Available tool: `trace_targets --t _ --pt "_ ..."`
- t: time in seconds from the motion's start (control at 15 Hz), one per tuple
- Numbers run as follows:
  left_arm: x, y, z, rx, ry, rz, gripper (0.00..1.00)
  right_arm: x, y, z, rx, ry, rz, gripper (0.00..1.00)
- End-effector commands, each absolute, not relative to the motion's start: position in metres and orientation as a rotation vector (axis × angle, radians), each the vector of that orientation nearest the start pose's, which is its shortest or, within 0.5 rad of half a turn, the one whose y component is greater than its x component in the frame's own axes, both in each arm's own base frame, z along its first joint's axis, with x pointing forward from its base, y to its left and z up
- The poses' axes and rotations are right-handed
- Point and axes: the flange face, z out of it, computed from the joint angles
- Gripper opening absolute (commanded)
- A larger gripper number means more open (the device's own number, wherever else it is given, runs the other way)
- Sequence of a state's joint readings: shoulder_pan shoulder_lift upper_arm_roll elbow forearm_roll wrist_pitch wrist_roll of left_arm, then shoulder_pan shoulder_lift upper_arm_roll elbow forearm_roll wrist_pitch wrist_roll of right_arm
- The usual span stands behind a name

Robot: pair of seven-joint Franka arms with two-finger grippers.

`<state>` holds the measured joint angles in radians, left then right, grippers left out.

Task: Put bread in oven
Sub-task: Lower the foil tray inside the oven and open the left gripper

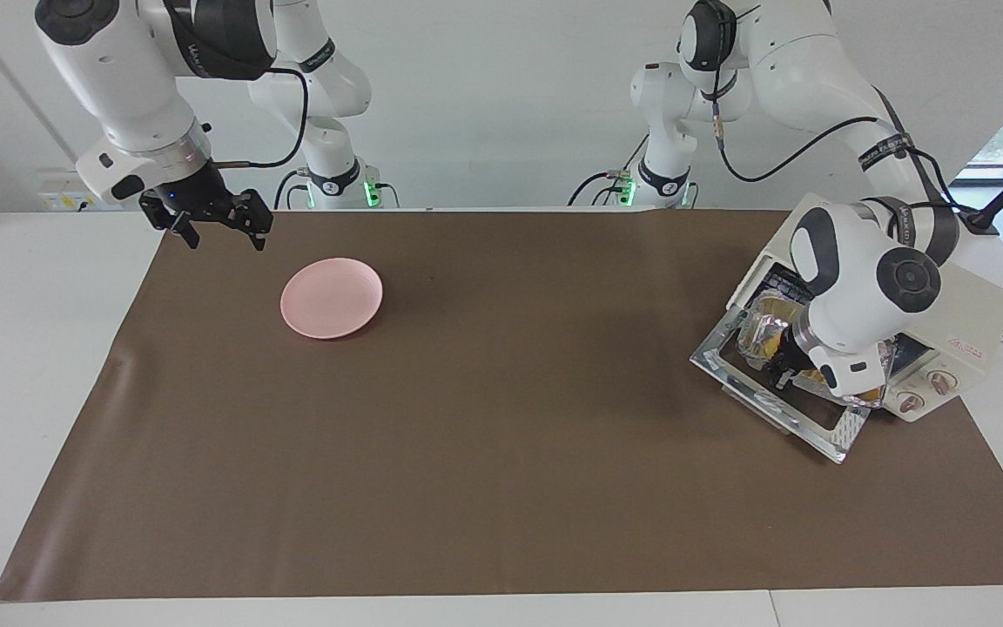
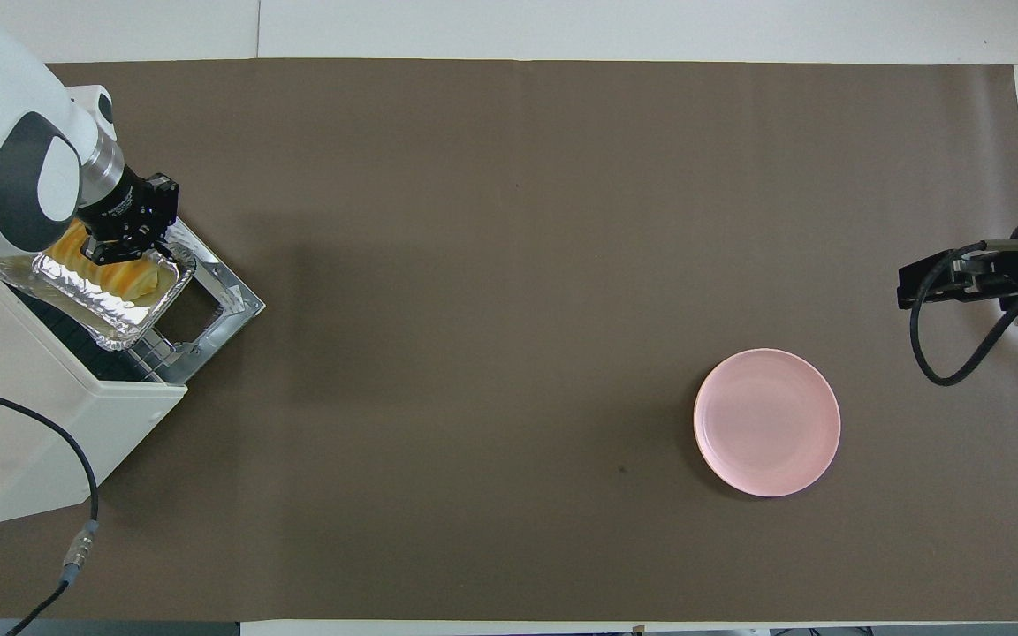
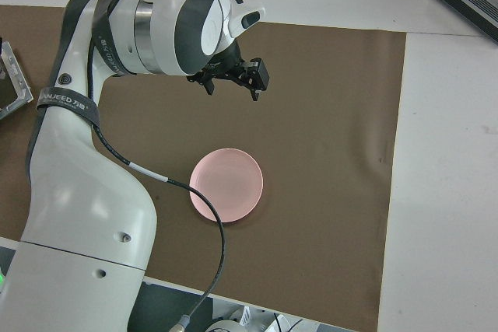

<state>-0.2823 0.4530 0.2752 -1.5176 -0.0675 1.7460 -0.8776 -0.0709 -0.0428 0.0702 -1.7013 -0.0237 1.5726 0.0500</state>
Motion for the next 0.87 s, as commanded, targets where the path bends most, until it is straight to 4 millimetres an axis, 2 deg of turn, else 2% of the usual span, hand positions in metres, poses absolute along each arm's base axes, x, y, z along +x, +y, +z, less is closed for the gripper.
trace_targets --t 0.0,0.33,0.8 --pt "0.645 -0.023 0.396 -2.759 -1.209 0.302 0.00 0.532 -0.003 0.587 -3.180 0.051 0.119 1.00" --pt "0.637 -0.020 0.397 -2.774 -1.134 0.367 0.00 0.532 -0.003 0.587 -3.180 0.051 0.119 1.00" --pt "0.612 0.010 0.406 -2.769 -1.188 0.404 0.00 0.532 -0.003 0.587 -3.180 0.051 0.119 1.00"
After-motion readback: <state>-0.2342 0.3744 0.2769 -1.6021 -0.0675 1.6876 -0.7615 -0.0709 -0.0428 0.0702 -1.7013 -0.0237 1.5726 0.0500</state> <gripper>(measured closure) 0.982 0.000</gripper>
